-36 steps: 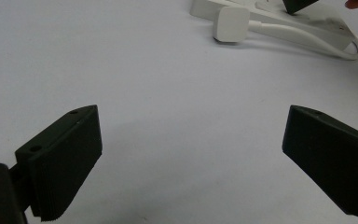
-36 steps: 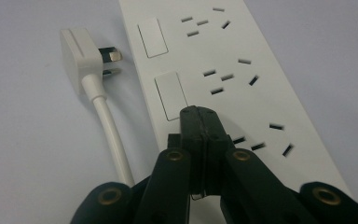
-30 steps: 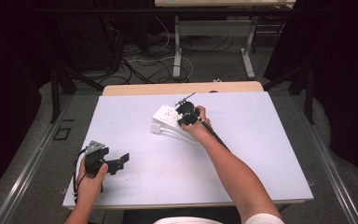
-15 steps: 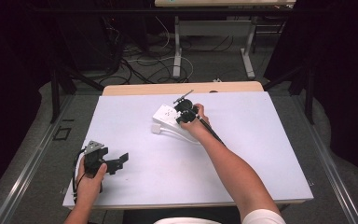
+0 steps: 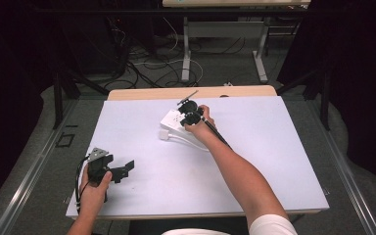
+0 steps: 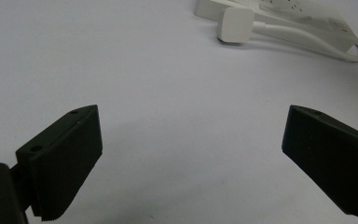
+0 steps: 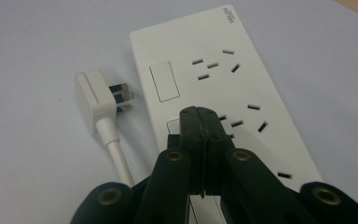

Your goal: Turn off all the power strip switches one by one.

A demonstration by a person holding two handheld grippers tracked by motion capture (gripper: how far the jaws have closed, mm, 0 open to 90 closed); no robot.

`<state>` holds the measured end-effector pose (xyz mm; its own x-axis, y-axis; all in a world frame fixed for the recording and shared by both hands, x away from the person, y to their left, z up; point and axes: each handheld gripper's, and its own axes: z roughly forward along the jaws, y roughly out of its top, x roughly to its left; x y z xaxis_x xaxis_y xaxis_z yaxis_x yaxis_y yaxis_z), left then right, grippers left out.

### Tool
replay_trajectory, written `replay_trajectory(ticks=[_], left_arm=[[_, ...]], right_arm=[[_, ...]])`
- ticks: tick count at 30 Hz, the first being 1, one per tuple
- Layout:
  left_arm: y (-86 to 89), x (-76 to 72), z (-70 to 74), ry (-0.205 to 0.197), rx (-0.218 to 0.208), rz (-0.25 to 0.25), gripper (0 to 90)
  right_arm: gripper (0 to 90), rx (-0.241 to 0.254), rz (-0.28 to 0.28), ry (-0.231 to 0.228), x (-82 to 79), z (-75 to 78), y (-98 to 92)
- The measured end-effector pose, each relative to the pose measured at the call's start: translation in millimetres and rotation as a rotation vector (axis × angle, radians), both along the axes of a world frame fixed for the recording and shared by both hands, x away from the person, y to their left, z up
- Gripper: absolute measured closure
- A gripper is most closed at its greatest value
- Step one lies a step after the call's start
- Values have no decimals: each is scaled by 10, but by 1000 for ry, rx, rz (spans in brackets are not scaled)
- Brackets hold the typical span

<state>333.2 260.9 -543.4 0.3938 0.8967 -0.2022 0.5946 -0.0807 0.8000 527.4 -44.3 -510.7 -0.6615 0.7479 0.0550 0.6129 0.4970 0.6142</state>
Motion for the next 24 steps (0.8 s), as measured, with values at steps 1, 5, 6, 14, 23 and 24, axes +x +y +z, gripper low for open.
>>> replay_trajectory(ticks=[1, 5, 6, 14, 23, 24], left_arm=[[0, -1, 0, 0, -1, 1, 50], [-1, 1, 1, -1, 3, -2, 50], [-2, 2, 2, 0, 4, -4, 50], [-4, 3, 1, 1, 4, -7, 50], [-6, 3, 0, -1, -1, -3, 50], [-6, 3, 0, 0, -1, -4, 50]], right_arm=[[900, 11, -12, -3, 2, -8, 16], [900, 20, -10, 2, 13, -34, 41], [900, 18, -12, 8, 15, -51, 54], [900, 24, -2, 0, 33, -106, 99], [900, 25, -6, 7, 41, -121, 121], [900, 30, -4, 13, 39, -120, 122]])
